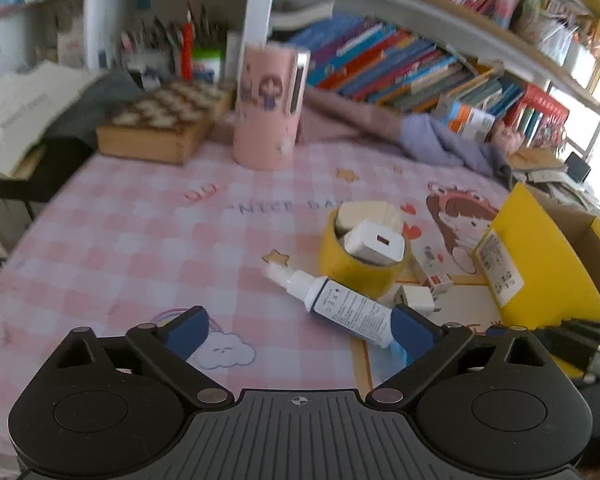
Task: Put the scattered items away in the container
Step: 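Grasp the white spray bottle with the left tool while the right tool grasps the blue-capped tube, then carry the spray bottle and blue tube with both tools over the yellow box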
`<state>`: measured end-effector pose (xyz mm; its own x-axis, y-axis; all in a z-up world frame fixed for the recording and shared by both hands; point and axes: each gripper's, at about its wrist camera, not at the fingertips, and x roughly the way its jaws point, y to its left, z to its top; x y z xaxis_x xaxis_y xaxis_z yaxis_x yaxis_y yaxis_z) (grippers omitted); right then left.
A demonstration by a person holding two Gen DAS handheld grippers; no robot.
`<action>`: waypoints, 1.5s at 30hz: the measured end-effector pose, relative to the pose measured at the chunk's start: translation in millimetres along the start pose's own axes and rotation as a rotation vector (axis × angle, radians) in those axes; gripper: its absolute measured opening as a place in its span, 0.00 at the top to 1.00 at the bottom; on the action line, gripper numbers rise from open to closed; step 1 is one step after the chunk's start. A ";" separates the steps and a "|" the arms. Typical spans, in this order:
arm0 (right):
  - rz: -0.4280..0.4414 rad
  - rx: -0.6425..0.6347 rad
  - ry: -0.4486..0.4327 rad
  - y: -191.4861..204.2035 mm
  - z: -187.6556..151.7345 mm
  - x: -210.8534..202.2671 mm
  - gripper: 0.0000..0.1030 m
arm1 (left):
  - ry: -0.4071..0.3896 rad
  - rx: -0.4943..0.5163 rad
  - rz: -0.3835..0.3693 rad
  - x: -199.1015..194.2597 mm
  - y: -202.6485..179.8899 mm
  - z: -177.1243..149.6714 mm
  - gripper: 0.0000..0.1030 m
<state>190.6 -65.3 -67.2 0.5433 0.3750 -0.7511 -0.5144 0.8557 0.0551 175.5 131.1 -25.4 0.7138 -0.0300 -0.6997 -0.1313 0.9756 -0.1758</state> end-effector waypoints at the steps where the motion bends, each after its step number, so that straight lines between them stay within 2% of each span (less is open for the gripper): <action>1: 0.004 -0.009 0.007 1.5 1.1 3.9 0.39 | 0.016 0.004 -0.012 8.0 -2.1 2.4 0.06; 5: 0.022 -0.051 0.043 5.1 3.8 22.0 0.39 | 0.073 0.013 -0.026 35.3 -9.6 7.0 0.10; 9: 0.031 -0.071 0.065 5.1 4.8 36.5 0.39 | 0.116 -0.035 -0.023 59.9 -11.2 15.0 0.15; 11: 0.034 -0.082 0.071 4.0 4.9 42.0 0.42 | 0.144 -0.058 -0.014 71.6 -13.0 18.2 0.20; 12: 0.037 -0.089 0.076 3.0 4.8 44.4 0.46 | 0.154 -0.065 -0.014 75.9 -14.3 18.8 0.20; 13: 0.041 -0.094 0.082 1.6 4.9 46.5 0.55 | 0.163 -0.070 -0.021 79.4 -16.1 18.6 0.25; 14: 0.047 -0.094 0.092 -0.5 5.0 47.7 0.60 | 0.174 -0.064 -0.025 81.3 -18.0 17.9 0.35; 15: 0.051 -0.088 0.098 -4.1 5.3 47.4 0.66 | 0.183 -0.052 -0.034 82.1 -19.7 17.1 0.39; 18: 0.055 -0.078 0.092 -15.4 5.0 40.4 0.75 | 0.185 0.003 -0.043 76.6 -19.9 14.1 0.51; 20: 0.046 -0.076 0.086 -20.8 4.6 37.2 0.76 | 0.192 0.010 -0.056 70.5 -14.7 10.9 0.63; 21: 0.043 -0.077 0.084 -23.1 4.0 36.5 0.76 | 0.198 0.014 -0.053 68.2 -12.8 8.9 0.66; 23: 0.039 -0.073 0.086 -24.9 4.7 37.7 0.75 | 0.203 0.026 -0.036 68.0 -11.8 7.8 0.67; 24: 0.040 -0.071 0.081 -25.6 5.3 37.7 0.72 | 0.206 0.025 -0.035 68.7 -11.6 7.7 0.67; 25: 0.044 -0.070 0.076 -25.8 6.8 37.8 0.64 | 0.207 0.024 -0.028 69.9 -11.8 8.0 0.67; 27: 0.052 -0.077 0.056 -24.8 9.5 37.6 0.58 | 0.209 0.041 -0.014 72.2 -13.5 9.1 0.66; 29: 0.056 -0.102 0.054 -21.2 11.2 40.2 0.58 | 0.205 0.069 0.002 75.2 -15.6 10.8 0.66; 33: 0.051 -0.118 0.082 -21.0 11.4 49.4 0.63 | 0.201 0.084 0.014 78.1 -17.0 13.0 0.67; 36: 0.048 -0.094 0.098 -26.7 12.7 55.3 0.76 | 0.199 0.112 0.017 77.4 -18.9 11.4 0.68; 41: 0.075 -0.078 0.100 -28.6 14.8 56.0 0.77 | 0.211 0.112 0.013 73.6 -16.7 10.1 0.69; 45: 0.081 -0.086 0.058 -27.6 19.0 42.9 0.78 | 0.200 0.073 0.002 62.2 -12.1 5.5 0.69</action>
<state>240.7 -66.1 -88.4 0.4594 0.4184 -0.7835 -0.6113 0.7889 0.0628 225.2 118.6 -63.0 0.5622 -0.0633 -0.8246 -0.0773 0.9887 -0.1286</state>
